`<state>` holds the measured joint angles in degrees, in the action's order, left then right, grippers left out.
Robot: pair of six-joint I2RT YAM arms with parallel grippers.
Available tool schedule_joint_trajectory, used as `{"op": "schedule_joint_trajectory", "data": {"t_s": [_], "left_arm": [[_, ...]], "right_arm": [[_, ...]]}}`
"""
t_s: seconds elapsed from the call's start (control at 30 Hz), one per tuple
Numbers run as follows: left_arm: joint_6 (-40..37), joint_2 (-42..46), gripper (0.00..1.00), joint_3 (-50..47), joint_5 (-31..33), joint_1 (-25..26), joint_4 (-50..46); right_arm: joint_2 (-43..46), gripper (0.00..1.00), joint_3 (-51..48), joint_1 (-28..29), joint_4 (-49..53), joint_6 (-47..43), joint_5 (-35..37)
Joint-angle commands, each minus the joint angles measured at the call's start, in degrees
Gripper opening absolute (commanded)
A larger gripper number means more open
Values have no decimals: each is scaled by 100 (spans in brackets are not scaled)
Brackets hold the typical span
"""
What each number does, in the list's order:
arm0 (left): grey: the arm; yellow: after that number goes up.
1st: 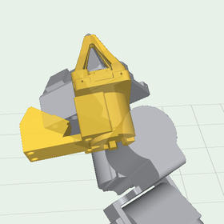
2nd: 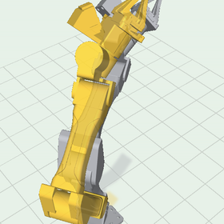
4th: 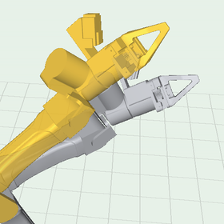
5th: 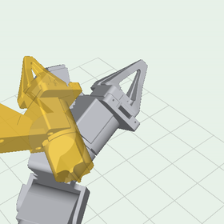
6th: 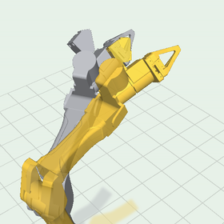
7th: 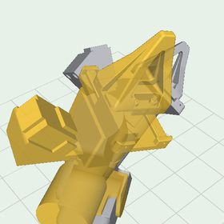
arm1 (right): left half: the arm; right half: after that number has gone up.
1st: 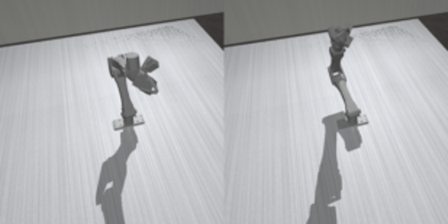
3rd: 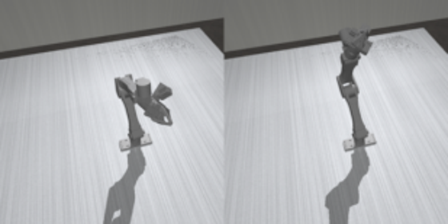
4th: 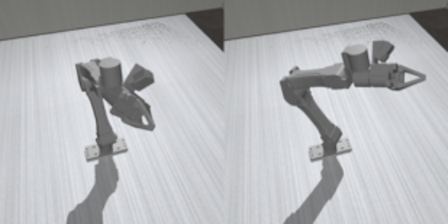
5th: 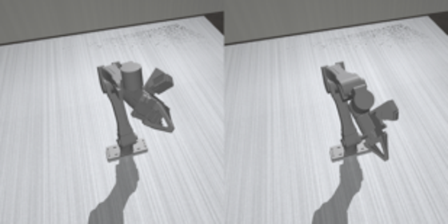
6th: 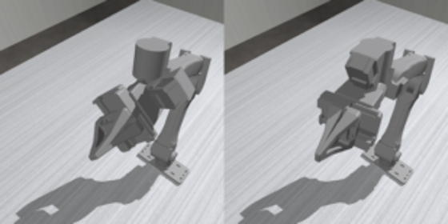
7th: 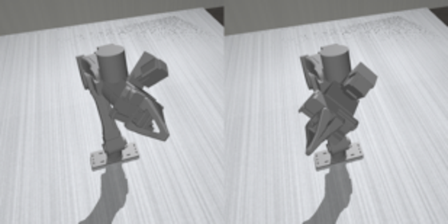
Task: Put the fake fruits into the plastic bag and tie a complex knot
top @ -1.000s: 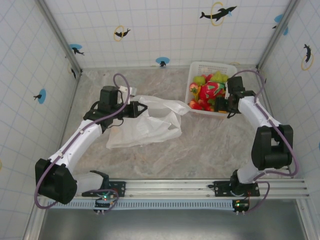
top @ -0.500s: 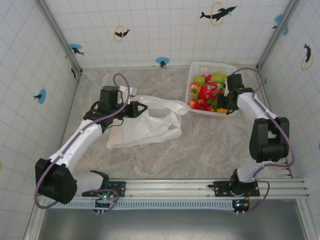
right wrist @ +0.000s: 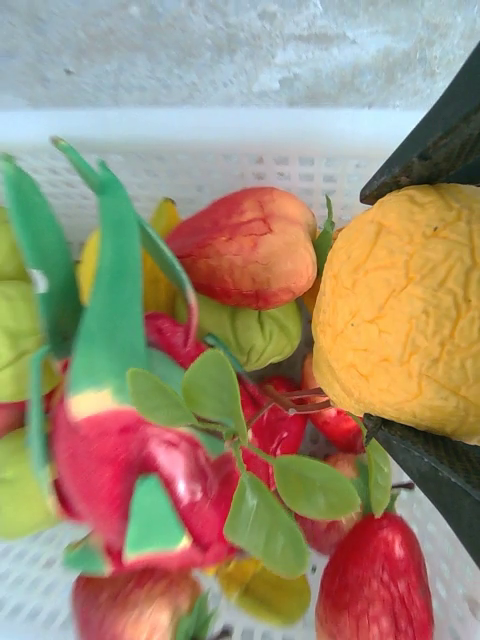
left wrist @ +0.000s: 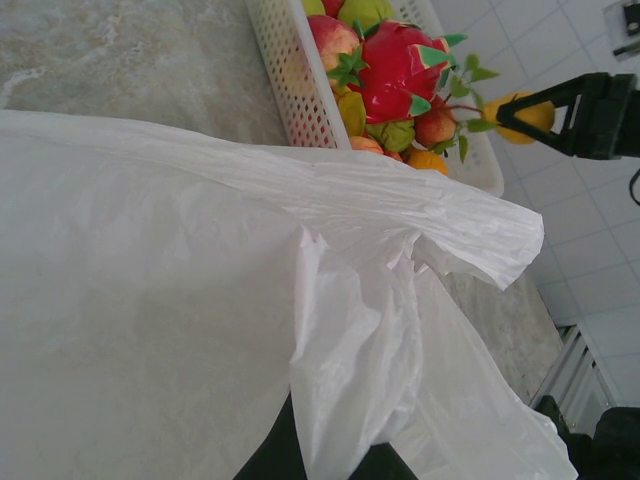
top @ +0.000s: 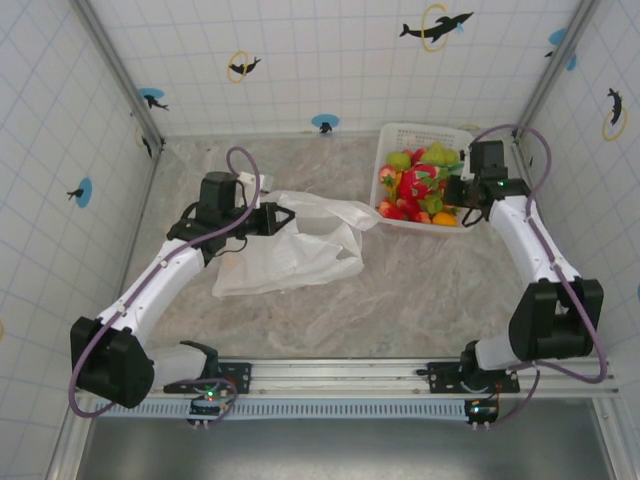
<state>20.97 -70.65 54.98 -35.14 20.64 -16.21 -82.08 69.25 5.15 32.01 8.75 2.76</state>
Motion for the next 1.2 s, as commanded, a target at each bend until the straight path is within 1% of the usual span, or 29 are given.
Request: {"op": "schedule_joint_trajectory", "data": {"t_s": [0.0,0.23,0.33,0.4,0.47,0.53,0.57,0.67,0.77,0.87,0.93,1.07,1.17], "left_arm": [[-124,-19,0,83,-17,45,29],[-142,-47,0,101,-28,52,22],[-151,-53,0,101,-29,63,25],[-148,-42,0,94,-23,62,28],[-158,-41,0,82,-17,63,23],[-151,-36,0,87,-11,59,12],[-150,-37,0,75,-11,58,13],[-139,-28,0,66,7,72,12],[-132,-15,0,59,24,80,13],[-135,-23,0,65,33,80,-5],[-130,-20,0,86,42,85,-22],[-130,-27,0,92,43,84,-23],[-130,-29,0,95,33,98,-22]], "right_arm": [[358,51,-95,-34,129,118,-114],[1282,50,-234,64,143,239,-346],[1643,49,-294,186,48,306,-809],[1836,50,-307,420,-32,371,-1160],[1917,49,-286,778,-87,429,-1330],[1899,49,-211,1243,-97,456,-1331],[1870,49,-180,1504,-140,498,-1549],[1774,50,-163,2167,-377,642,-1695],[1674,49,-153,2690,-553,654,-1679],[1546,50,-181,3089,-735,638,-1685],[1409,50,-123,3272,-682,563,-1630],[1181,50,-123,3488,-846,584,-1656],[963,49,-70,3592,-912,610,-1488]]}}
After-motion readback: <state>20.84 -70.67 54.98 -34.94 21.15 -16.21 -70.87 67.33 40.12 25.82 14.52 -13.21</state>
